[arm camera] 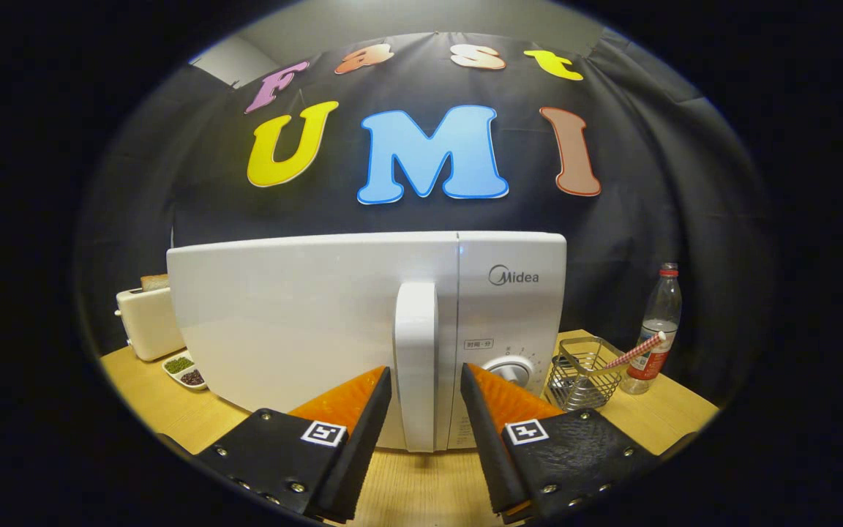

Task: Open the microwave, put the food inside, and close the microwave door.

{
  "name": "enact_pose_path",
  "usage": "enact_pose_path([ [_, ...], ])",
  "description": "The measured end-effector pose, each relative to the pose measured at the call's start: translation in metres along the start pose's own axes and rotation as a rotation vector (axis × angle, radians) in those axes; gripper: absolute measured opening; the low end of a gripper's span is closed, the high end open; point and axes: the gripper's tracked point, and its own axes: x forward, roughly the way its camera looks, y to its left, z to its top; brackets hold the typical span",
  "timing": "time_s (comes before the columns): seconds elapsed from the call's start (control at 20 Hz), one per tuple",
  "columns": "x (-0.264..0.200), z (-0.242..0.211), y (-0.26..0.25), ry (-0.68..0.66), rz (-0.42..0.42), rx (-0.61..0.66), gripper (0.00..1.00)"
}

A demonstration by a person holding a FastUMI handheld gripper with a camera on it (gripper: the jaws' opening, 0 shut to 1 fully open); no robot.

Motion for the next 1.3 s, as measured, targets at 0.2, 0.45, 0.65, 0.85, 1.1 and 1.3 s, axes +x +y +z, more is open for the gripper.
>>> enact_pose_path([
  [0.2,0.000,0.001,0.004,-0.007,0.020,0.001,0.32],
  [0.45,0.000,0.002,0.005,-0.003,0.017,-0.019,0.28],
  [0.65,-0.001,-0.002,0.007,0.023,0.027,-0.003,0.14],
  [0.85,-0.002,0.000,0.005,0.053,0.001,-0.046,0.14],
  [1.1,-0.003,0.002,0.005,0.058,-0.007,-0.044,0.01],
  [1.3,-0.017,-0.004,0.009,0.077,-0.006,-0.057,0.01],
])
